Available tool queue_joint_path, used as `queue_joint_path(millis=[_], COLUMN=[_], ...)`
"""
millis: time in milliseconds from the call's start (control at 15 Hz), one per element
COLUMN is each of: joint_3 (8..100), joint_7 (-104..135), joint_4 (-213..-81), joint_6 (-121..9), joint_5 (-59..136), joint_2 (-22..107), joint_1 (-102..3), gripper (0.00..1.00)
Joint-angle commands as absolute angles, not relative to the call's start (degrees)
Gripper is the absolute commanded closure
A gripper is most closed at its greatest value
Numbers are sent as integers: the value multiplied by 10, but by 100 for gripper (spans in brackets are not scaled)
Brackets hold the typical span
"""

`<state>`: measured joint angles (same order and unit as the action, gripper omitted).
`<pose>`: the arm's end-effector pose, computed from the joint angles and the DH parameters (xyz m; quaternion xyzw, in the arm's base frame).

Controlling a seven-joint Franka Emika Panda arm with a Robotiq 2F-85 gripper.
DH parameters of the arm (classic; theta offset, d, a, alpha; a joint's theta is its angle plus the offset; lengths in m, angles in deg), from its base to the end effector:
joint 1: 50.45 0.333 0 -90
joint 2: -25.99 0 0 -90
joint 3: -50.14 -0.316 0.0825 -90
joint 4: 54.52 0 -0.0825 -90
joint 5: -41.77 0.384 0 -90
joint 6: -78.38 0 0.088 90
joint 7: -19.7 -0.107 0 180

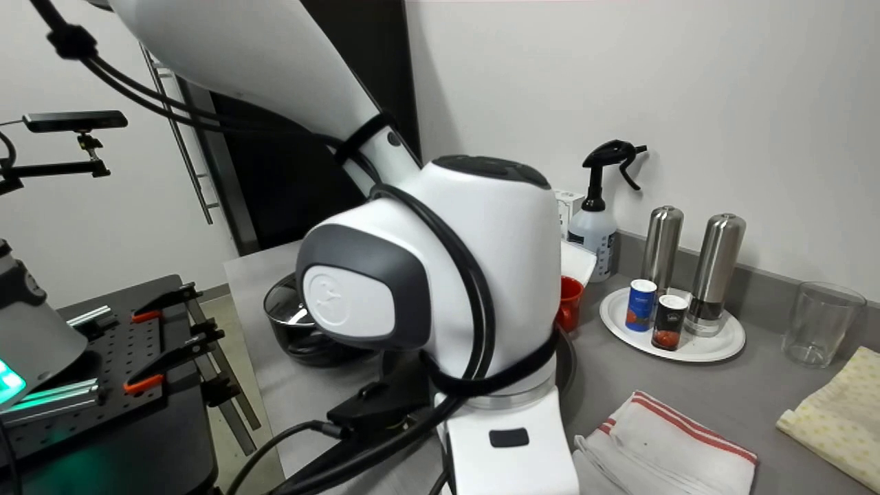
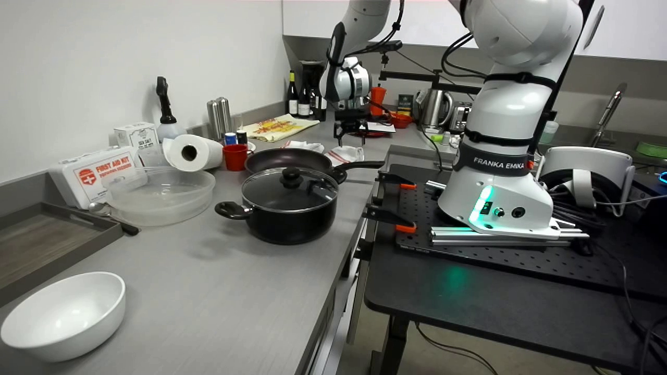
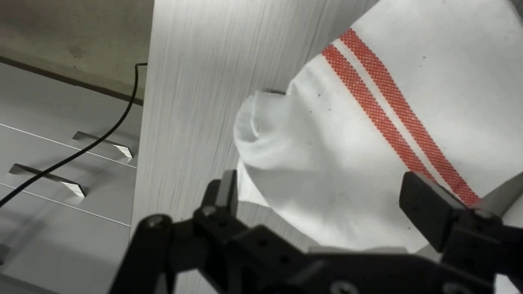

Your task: Use one white and red towel to wipe the black pan.

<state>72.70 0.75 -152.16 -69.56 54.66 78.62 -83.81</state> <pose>0.3842 -0.5387 0.0944 0.7773 -0.6219 -0.0100 0.0950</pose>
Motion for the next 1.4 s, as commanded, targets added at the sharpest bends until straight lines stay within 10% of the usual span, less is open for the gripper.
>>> queue_joint_path(millis=[0,467,533,1333], joint_3=[742,751,751,750], joint_7=[6,16,16,53], joint_4=[-1489,-1450,-1445,-1463], joint_6=[-697,-695,-695,-728], joint_5=[527,499,498,483], joint_2=[832,885,889,868], joint_1=[-831,-833,-834,-834], gripper=[0,0,25,100])
